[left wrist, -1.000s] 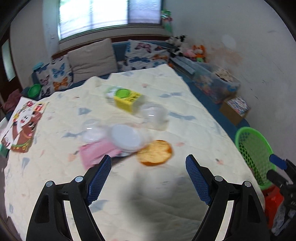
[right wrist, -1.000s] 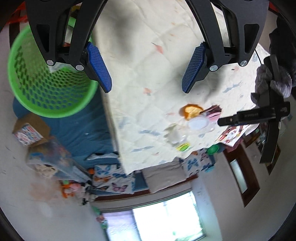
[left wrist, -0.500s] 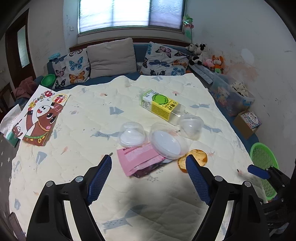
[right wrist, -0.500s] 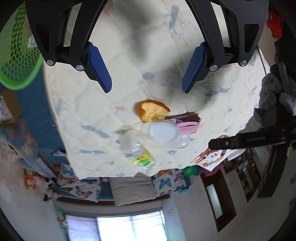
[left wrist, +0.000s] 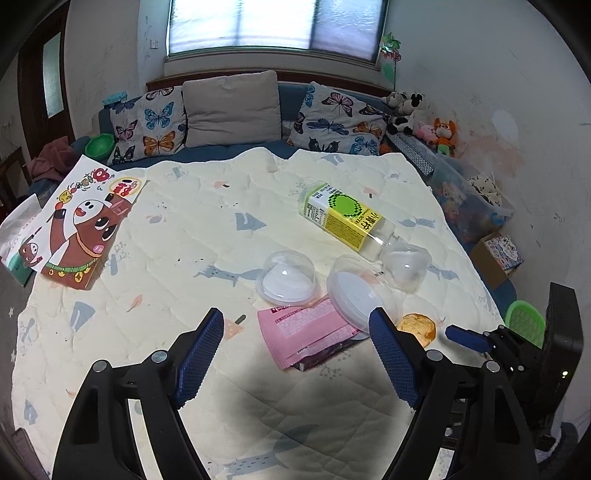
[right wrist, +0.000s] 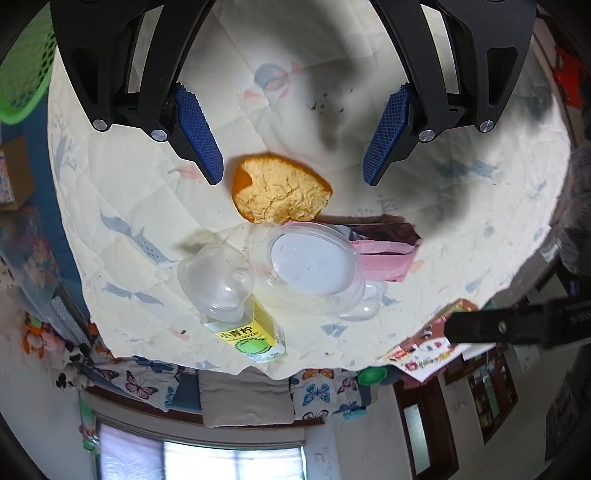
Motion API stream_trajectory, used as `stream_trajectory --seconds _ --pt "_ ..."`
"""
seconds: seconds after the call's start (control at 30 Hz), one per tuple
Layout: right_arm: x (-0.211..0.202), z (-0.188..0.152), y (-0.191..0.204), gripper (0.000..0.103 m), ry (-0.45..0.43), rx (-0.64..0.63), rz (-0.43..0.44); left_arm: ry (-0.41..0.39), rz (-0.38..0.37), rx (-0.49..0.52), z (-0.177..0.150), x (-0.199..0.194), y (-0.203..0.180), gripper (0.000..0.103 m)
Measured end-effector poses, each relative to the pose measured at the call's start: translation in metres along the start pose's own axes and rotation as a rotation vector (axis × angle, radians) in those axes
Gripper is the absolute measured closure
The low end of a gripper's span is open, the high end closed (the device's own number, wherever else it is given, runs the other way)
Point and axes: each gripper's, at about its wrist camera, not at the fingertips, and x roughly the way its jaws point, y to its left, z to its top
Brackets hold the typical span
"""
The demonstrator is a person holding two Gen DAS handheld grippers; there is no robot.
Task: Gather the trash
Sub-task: 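Grasp the orange peel with the right gripper while the left gripper grasps a clear round container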
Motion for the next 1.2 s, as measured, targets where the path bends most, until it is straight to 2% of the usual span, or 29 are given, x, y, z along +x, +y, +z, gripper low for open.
stream_trajectory --seconds 0.37,0.53,0.6,0.9,1.2 --pt "0.028 0.003 -0.004 0.029 0.042 -0.009 -0.025 0.022 -0.025 -0.005 0.003 0.018 0.005 0.029" --pt "0.034 0.002 -0.006 0.036 0.048 -0.011 -0.028 0.028 -0.038 0.016 0.003 0.026 -0.002 0.03" --pt "0.032 0.002 -0.005 0.042 0.044 -0.011 -0.021 0.028 -0.043 0.031 0.004 0.03 -0.007 0.031" --pt "0.014 -0.002 -0.013 0.056 0.012 0.021 0.002 0.05 -0.077 0.063 0.009 0.051 -0.026 0.043" --pt "-0.013 -0.012 -0.025 0.058 -0.025 0.07 0.007 0.078 -0.083 0.094 0.017 0.075 -0.039 0.057"
